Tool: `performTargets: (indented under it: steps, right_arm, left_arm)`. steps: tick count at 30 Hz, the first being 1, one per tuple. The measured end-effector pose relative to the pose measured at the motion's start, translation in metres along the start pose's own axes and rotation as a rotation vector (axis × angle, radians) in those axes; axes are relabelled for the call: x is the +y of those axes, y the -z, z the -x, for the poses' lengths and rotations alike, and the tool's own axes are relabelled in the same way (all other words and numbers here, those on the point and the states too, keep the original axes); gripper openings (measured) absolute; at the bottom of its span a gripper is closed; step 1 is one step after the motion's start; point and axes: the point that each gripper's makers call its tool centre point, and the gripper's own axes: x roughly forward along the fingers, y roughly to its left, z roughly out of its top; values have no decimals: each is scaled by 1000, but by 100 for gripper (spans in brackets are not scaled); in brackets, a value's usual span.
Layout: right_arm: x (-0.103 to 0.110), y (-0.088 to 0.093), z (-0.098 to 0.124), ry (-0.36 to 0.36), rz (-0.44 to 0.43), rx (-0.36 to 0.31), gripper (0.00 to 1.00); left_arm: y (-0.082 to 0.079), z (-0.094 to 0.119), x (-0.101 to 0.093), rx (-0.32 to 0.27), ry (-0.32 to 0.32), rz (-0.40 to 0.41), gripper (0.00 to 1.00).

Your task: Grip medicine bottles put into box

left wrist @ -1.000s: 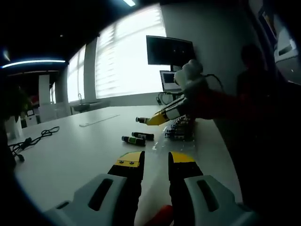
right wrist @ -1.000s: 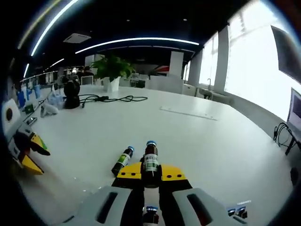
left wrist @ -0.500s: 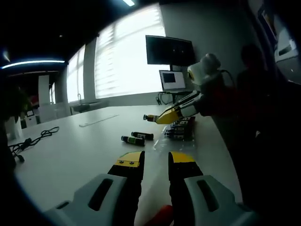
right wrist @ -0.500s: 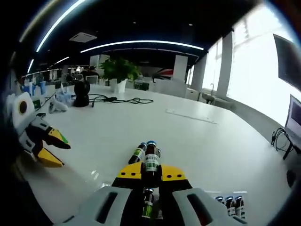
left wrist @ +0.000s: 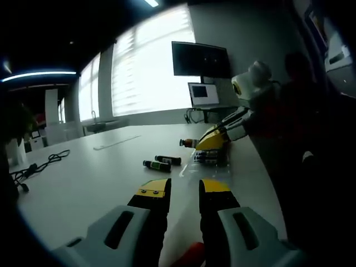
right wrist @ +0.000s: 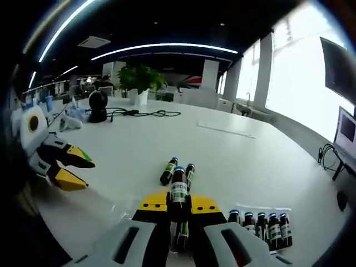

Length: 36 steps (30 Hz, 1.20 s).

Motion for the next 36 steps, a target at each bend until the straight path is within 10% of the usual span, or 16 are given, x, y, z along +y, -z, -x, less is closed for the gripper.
performTargets:
  steps: [36]
  right_arm:
    - [15, 28, 8, 46, -33, 107, 8]
  left_arm:
    - [-2, 0, -1, -8, 4, 0, 14]
